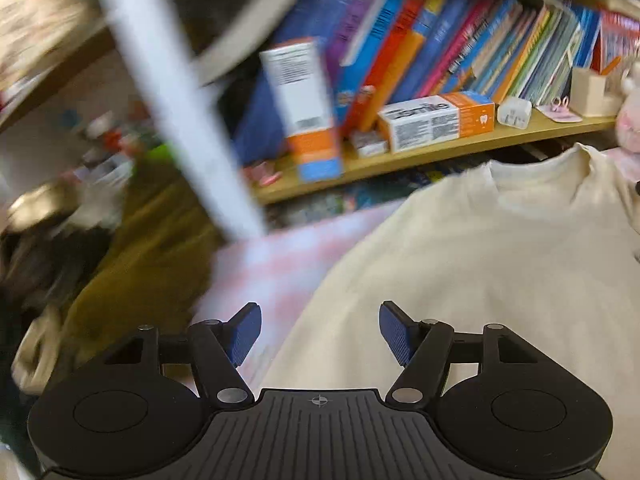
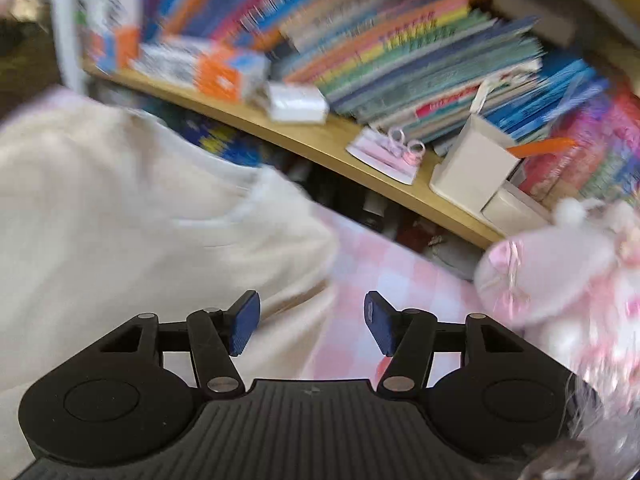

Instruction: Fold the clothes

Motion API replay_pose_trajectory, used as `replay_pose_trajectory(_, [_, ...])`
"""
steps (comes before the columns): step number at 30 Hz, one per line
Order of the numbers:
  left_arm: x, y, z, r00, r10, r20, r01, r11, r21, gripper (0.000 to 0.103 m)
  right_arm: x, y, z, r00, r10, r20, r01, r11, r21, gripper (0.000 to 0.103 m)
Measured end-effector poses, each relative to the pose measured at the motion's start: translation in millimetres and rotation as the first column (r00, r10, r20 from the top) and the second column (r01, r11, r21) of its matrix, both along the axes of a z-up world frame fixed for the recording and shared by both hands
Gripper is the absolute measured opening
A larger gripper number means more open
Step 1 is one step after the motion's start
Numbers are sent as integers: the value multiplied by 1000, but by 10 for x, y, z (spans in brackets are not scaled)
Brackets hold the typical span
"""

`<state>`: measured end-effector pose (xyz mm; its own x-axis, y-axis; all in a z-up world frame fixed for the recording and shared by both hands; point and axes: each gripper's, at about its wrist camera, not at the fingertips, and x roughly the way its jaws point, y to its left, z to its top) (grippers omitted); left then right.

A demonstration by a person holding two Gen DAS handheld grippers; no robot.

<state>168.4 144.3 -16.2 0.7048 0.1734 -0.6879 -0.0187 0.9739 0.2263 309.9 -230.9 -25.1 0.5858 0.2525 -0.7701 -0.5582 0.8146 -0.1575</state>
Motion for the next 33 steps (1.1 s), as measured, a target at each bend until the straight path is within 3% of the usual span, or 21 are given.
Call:
replay_pose_trajectory(3, [-623,296,-52,999,51,-8,-51,998,-32,67,-637,-127,110,999,35,-9,-34,995,92,58])
replay_pose_trajectory(5, [-922,427,-115,997,81,-18,-82,995,-59,66,-1065,-57,76,998,57,-10,-56,995,84,58])
replay_pose_trajectory(9, [-1032,687,-227,984,176,-19,-176,973,-149,63,-1837,148,-50,999,50,0,-50,997,55,56])
replay_pose_trajectory(16, [-696,957,-460,966,254,-43,-256,928,-269,40,-2310,386,-157,991,-128,-24,130,987,97,53])
replay_pose_trajectory(17, [-669,964,-463,966,255,-43,-257,924,-285,20,-2318,403,-166,989,-146,-27,148,984,97,53])
replay_pose_trajectory(18, [-630,967,-453,973,226,-55,-232,925,-302,9,-2327,411,-176,988,-155,-27,157,983,91,51])
replay_pose_trajectory(19, [-589,969,-441,979,191,-69,-203,925,-321,9,-2336,419,-186,986,-163,-27,165,983,85,47])
replay_pose_trajectory(22, [-454,965,-325,991,134,-31,-137,981,-137,9,-2342,424,-218,983,-185,-16,185,982,38,34])
replay_pose_trajectory(26, [-169,1200,-43,980,194,46,-195,981,8,12,-2292,331,-199,968,-253,-6,253,967,17,28])
replay_pose_trajectory(28, [-105,1142,-31,988,156,16,-156,986,63,23,-2270,274,-178,957,-290,-2,290,957,18,28])
replay_pose_trajectory(30, [-47,1073,-28,993,116,-19,-113,987,116,45,-2286,249,-136,957,-289,-1,289,957,30,28])
replay_pose_trajectory(33, [-313,868,-44,998,61,31,-63,994,86,46,-2351,275,-73,968,-252,11,252,967,35,29])
